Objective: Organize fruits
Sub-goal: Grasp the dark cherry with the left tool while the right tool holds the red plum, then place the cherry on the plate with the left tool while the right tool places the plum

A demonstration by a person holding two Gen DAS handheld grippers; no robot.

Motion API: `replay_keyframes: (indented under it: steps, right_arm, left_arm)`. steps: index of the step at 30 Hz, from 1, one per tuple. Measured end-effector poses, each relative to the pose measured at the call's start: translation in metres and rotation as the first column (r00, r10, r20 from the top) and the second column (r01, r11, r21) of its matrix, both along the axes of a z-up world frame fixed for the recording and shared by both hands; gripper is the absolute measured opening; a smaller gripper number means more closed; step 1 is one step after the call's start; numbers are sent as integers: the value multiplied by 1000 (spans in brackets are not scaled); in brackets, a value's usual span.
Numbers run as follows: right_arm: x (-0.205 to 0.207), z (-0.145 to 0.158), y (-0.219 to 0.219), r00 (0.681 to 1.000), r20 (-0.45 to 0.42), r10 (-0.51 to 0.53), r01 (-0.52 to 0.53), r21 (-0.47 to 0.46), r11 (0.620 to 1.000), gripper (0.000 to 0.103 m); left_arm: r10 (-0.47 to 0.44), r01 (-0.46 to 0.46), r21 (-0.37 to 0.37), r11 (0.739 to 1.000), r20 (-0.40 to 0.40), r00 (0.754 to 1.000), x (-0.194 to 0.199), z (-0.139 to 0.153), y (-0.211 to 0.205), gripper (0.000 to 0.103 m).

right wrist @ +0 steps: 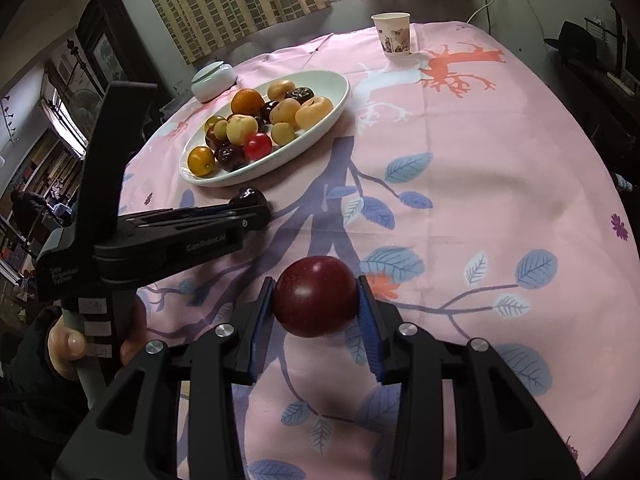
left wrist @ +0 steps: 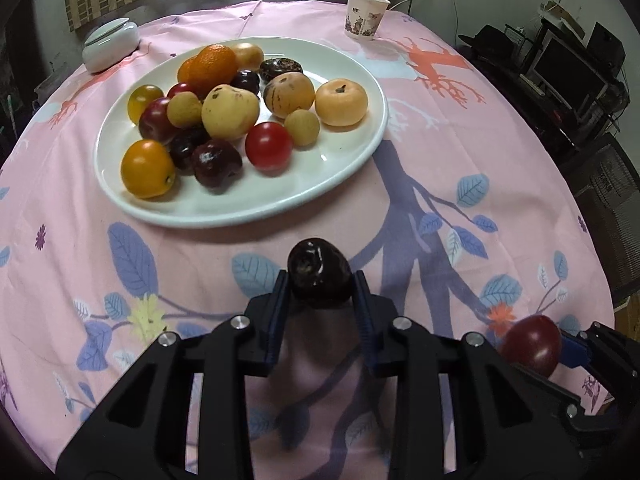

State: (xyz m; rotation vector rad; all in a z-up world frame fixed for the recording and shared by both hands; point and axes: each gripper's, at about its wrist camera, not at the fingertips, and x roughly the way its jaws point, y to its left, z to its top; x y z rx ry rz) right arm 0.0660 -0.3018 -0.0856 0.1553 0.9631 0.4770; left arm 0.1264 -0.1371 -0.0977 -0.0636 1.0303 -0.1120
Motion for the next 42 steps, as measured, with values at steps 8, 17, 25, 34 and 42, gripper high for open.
replay_keyframes:
  steps: [8, 17, 25, 34, 42]
  right_arm:
    - [-19, 5, 26, 999, 20, 37, -38, 23, 999, 40]
    - [-10, 6, 44, 1000, -4, -30, 30, 0, 1000, 40]
    - [6, 16, 63, 998, 6, -58, 58, -21, 998, 40]
    - [59, 37, 83, 999, 48, -8, 12, -68, 998, 40]
    - [138, 43, 107, 996, 81, 36, -25, -135, 991, 40]
  left_arm:
    - [29, -29, -9, 1000, 20, 999, -55, 15, 30, 32]
    - [7, -7, -63, 998, -1, 1000, -54, 5, 74, 32]
    - [-46, 46, -74, 996, -3, 999, -33, 9, 98, 32]
    - [-45, 50, -42, 998, 97, 994, 9, 57, 120, 32]
    - [-107, 112, -45, 993, 86, 990, 114, 92, 82, 32]
